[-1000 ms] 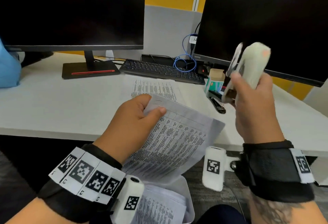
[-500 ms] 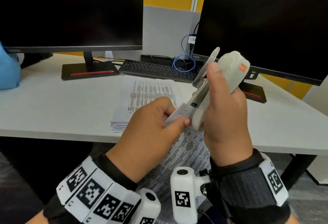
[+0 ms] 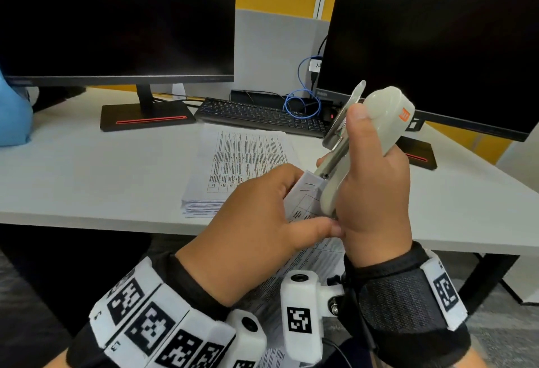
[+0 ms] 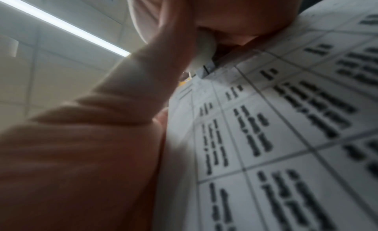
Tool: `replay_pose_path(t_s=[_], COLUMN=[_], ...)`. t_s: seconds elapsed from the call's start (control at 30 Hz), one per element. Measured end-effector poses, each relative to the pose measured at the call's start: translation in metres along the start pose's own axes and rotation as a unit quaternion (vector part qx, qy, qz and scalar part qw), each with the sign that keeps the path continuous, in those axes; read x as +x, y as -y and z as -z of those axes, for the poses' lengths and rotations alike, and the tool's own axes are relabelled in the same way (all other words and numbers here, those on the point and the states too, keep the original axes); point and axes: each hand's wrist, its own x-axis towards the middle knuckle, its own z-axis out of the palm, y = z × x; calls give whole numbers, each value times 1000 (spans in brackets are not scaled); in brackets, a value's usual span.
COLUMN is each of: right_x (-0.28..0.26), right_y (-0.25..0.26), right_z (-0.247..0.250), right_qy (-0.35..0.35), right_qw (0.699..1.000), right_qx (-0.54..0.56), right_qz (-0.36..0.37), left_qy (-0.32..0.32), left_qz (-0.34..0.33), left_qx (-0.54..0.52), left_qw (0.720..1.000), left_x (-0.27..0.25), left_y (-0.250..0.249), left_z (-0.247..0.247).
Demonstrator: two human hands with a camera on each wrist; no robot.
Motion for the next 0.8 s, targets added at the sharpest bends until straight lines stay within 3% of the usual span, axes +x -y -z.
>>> replay_pose_path(t_s=[0.23,0.43,0.53,0.63,0.73,0.8], right_x=[2,4,5,5,2,-1], right_y=[-1,1,-1,-4,-7,-7], right_z=[1,2,8,14,19,18], right_qy=[12,13,-7,-39,-53,-57], right_qw=[1000,999,998,998,997,996], right_qx=[21,29,57,42,21,9], right_qz=[-5,9,11,30,50,64], left_qy=[-43,-47,-79,-110,-132,-143], left_qz=[-101,-77,-55,-137,-249,-267], left_qx=[118,104,119,60,64,58], left_qw=[987,990,988,983,957,951], left_x=[-2,3,8,7,5,5], left_y=[-3,-4,5,18,28,31], left_z=[-4,-3,6,13,13,12])
